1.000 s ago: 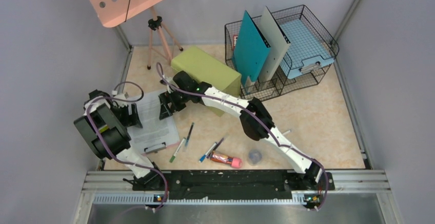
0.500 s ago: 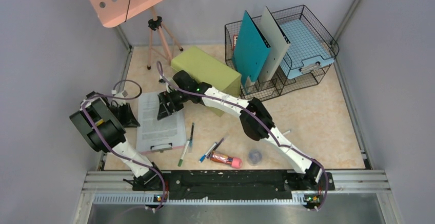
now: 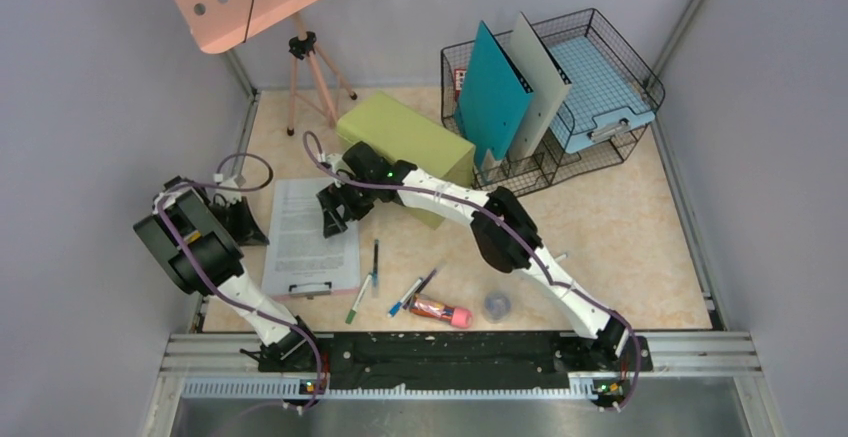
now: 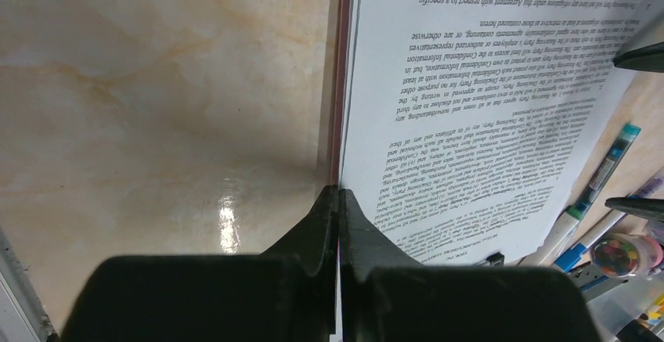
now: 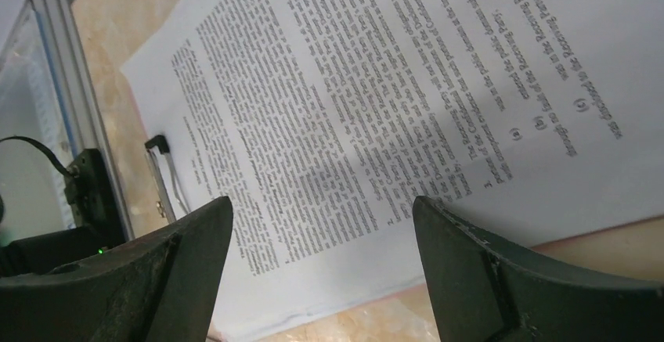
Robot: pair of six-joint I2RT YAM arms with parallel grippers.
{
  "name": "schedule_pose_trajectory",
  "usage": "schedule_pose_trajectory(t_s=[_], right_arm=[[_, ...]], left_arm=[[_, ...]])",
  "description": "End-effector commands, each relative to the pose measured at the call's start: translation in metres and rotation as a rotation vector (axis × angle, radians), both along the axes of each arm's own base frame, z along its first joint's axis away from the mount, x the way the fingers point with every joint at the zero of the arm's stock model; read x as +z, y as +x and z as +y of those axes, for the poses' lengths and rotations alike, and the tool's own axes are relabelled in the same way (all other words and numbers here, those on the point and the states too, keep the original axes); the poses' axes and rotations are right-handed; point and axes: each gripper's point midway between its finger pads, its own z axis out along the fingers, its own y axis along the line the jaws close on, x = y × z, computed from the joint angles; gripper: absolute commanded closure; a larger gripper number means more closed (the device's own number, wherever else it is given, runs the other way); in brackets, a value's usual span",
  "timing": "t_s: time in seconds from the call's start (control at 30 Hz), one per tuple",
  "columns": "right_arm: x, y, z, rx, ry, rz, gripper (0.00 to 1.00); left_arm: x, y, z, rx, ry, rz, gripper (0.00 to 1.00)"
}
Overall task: Organize the desk
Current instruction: Pick up the folder from the corner of the board.
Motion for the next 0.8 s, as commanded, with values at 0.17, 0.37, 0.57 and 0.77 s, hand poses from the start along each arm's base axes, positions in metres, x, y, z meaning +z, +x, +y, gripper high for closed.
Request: schedule_pose_trajectory(t_s=[0.17,0.37,0.57,0.77], right_arm=[[0.02,0.036,-0.051,-0.04,-0.116,-0.127,0.14],[0.036,0.029,-0.05,0.019,-0.087,-0.135,0.14],[0.062,0.015,-0.049,0.105,-0.019,-0.141,0.11],[0.078,0.006,-0.057,0.154,-0.024,-0.179,0.1]], left_arm=[[0.046,0.013,0.004,-0.021,0.02,-0.115,1.0],[0.065,0.015,0.002,-0.022,0.03,-0.149,1.0],[0.07,0.012,0.003,-0.028,0.049,-0.141,1.0],[0.038,-0.018,0.018,-0.035,0.167,-0.008,0.7]])
